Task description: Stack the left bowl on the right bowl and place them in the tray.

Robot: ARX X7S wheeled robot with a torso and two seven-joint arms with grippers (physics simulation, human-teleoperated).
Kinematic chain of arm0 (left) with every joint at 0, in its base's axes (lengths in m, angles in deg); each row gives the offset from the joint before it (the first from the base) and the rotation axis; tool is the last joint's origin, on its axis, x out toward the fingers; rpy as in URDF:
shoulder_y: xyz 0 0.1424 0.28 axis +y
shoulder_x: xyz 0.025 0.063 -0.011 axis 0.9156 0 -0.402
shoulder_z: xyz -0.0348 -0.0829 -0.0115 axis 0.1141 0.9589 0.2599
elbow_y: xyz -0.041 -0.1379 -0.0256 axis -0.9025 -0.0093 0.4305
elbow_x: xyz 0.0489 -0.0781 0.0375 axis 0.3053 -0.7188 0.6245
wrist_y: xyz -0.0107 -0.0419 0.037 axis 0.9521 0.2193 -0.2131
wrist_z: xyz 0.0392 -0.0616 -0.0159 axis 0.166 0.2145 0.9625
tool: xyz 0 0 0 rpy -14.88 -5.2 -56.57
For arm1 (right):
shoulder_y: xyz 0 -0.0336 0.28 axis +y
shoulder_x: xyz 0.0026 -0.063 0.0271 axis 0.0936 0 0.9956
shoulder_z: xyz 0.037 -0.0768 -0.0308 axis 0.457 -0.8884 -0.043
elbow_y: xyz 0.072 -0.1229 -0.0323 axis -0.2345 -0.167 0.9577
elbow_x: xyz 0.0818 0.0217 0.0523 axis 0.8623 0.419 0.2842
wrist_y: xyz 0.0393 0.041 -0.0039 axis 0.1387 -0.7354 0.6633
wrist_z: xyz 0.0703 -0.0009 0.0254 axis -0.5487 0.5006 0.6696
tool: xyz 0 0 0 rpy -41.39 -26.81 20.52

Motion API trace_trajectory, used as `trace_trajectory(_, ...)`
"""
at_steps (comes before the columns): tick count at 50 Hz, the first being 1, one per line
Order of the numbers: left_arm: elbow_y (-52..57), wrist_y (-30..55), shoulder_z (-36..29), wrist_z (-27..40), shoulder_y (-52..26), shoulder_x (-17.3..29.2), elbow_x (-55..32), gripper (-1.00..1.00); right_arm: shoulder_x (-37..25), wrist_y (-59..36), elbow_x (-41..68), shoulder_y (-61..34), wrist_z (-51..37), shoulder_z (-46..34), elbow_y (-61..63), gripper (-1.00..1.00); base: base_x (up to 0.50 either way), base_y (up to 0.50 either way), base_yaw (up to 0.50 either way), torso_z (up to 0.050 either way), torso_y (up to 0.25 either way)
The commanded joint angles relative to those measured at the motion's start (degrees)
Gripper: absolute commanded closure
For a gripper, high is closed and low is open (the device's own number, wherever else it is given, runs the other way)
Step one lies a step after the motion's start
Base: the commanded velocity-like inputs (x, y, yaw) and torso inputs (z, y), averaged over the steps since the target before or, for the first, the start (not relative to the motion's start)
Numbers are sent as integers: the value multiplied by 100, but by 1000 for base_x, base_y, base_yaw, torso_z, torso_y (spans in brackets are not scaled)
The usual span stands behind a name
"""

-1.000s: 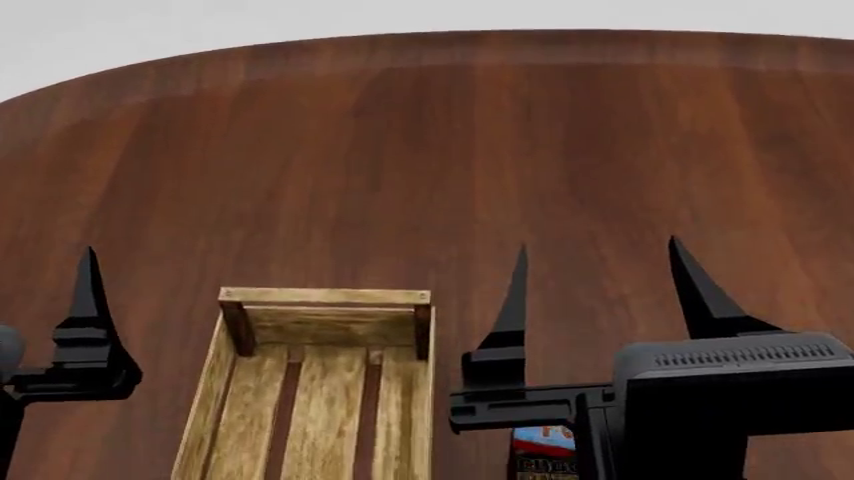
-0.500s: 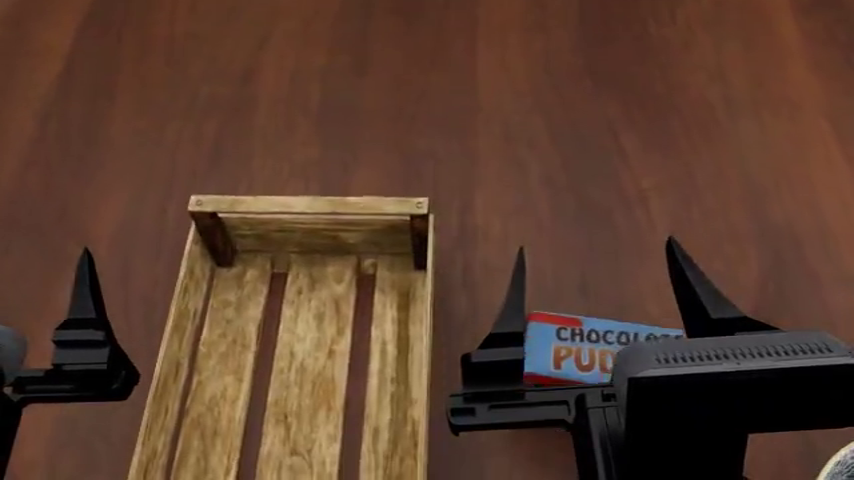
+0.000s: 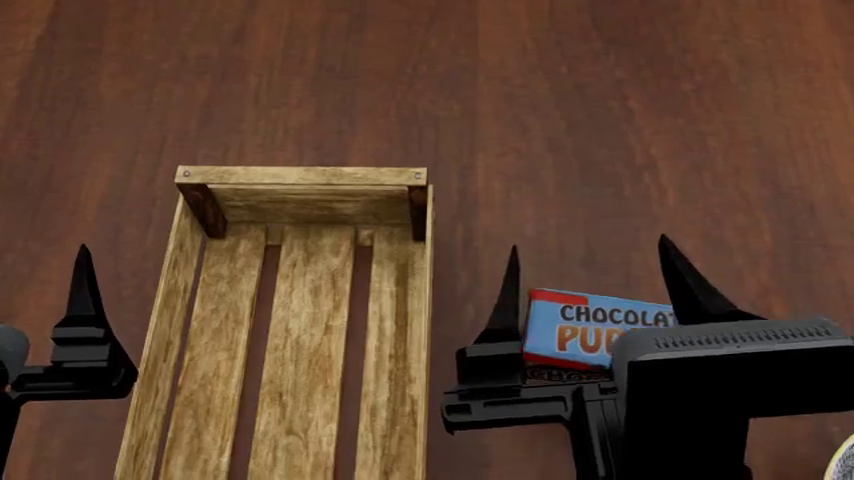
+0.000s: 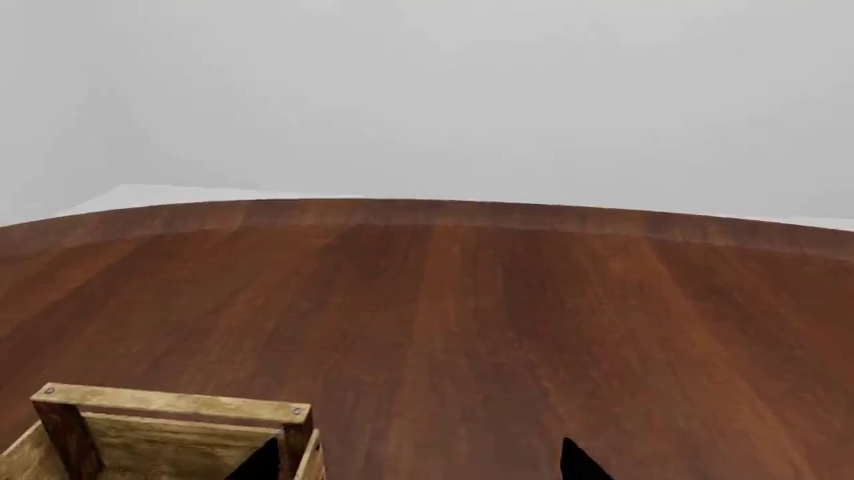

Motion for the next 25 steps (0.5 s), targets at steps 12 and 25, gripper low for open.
trace_trajectory(12,208,-1,-177,242,77,144,375,-100,-623,-4881,4720,-2257,-3299,1504,1000,-100,0,0,0,0,0)
trace_trajectory(25,192,19,-234,298,19,168,439,-100,-2155,-3578,9657,-3289,-7407,84,88,-100,0,0,0,0,0)
